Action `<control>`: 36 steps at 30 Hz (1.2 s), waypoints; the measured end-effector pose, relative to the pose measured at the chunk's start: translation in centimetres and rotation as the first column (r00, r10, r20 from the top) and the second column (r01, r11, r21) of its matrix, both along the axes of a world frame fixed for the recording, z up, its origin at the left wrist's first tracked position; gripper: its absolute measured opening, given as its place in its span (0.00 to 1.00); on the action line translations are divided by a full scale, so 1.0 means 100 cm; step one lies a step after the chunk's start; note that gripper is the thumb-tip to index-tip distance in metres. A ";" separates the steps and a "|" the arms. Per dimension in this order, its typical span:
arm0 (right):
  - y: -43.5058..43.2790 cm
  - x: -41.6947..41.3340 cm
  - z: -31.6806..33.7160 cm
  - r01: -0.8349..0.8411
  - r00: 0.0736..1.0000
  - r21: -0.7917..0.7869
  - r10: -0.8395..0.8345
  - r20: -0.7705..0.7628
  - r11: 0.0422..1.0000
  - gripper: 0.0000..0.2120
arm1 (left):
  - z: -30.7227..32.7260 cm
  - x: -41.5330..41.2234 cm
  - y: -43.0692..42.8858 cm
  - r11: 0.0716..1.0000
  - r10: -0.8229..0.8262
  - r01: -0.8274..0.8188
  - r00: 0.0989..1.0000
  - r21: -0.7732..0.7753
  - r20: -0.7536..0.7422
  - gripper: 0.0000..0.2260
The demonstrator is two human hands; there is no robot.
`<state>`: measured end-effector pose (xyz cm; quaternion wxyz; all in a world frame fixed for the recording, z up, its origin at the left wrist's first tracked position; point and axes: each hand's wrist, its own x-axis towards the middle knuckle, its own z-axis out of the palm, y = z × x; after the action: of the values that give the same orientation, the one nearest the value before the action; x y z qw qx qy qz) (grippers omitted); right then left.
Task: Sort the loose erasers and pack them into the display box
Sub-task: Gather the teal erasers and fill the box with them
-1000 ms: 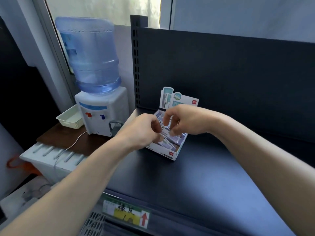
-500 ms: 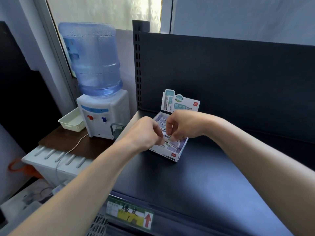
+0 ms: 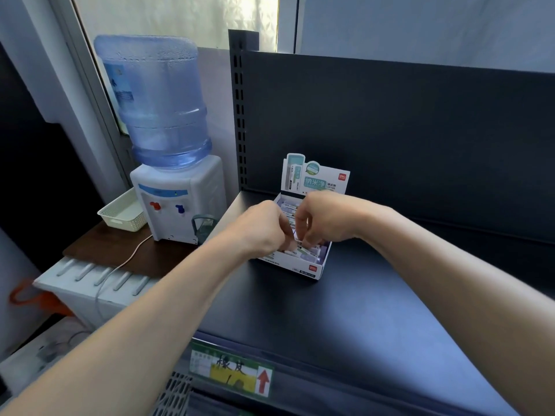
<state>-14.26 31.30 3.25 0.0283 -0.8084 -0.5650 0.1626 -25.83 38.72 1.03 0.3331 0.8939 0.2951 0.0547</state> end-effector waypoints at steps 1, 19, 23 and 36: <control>-0.001 0.000 -0.001 0.003 1.000 0.008 -0.003 0.008 1.000 0.05 | 0.002 -0.001 0.001 0.999 -0.029 0.029 0.999 -0.022 -0.023 0.06; -0.013 -0.005 0.011 0.020 0.999 0.023 -0.019 -0.040 1.000 0.07 | 0.013 0.008 0.016 0.978 -0.205 0.208 0.950 -0.014 -0.234 0.03; -0.013 -0.010 0.010 0.007 0.999 -0.103 -0.011 -0.040 0.995 0.04 | 0.013 0.008 0.018 0.978 -0.208 0.207 0.947 -0.031 -0.245 0.01; -0.021 -0.002 0.024 0.084 0.994 -0.016 -0.083 0.065 0.996 0.05 | 0.017 0.015 0.014 0.996 -0.078 0.080 0.996 0.049 -0.041 0.03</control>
<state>-14.48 29.21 5.62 0.0094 -0.8363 -0.5298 0.1406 -24.31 40.09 2.68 0.3064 0.9139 0.2644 0.0316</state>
